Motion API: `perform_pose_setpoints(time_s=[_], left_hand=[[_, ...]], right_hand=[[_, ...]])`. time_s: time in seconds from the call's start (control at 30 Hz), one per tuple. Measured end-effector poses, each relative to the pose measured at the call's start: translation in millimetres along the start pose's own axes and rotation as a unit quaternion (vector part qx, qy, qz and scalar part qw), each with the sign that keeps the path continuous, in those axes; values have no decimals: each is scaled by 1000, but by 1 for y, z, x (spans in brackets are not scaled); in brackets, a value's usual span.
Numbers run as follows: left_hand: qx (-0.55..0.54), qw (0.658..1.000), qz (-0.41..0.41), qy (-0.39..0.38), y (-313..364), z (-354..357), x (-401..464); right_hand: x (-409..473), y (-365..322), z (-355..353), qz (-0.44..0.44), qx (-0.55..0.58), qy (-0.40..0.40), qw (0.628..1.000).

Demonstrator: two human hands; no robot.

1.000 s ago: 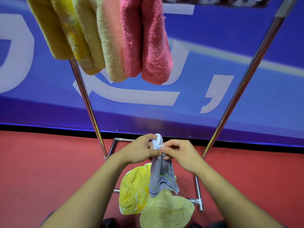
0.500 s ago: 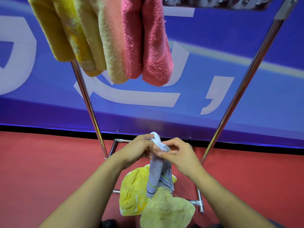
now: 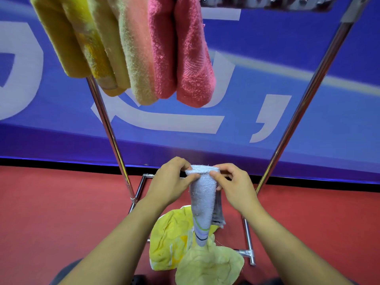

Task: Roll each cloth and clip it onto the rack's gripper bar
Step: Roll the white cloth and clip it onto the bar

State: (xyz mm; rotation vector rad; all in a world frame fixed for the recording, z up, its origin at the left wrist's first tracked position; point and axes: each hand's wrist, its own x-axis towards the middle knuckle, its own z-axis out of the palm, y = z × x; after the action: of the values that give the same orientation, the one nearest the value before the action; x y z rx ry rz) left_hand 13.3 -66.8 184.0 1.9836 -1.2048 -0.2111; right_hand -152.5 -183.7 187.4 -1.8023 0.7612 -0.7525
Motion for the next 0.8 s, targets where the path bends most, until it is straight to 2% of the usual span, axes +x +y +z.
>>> perform_pose_setpoints(time_s=[0.17, 0.27, 0.4, 0.57, 0.73, 0.8], left_hand=[[-155, 986, -29, 47, 12, 0, 2], [-268, 961, -55, 45, 14, 0, 4], [-268, 962, -26, 35, 17, -2, 3], [-334, 942, 0, -24, 23, -5, -5], [-351, 935, -9, -54, 33, 2, -10], [-364, 930, -25, -38, 41, 6, -12]], right_hand=[[2, -6, -6, 19, 47, 11, 999], [2, -12, -7, 27, 95, 15, 995], [3, -17, -5, 37, 134, 15, 990], [4, -24, -3, 23, 195, -14, 981], [4, -29, -5, -3, 210, -25, 977], [4, -29, -6, -6, 203, -20, 979]])
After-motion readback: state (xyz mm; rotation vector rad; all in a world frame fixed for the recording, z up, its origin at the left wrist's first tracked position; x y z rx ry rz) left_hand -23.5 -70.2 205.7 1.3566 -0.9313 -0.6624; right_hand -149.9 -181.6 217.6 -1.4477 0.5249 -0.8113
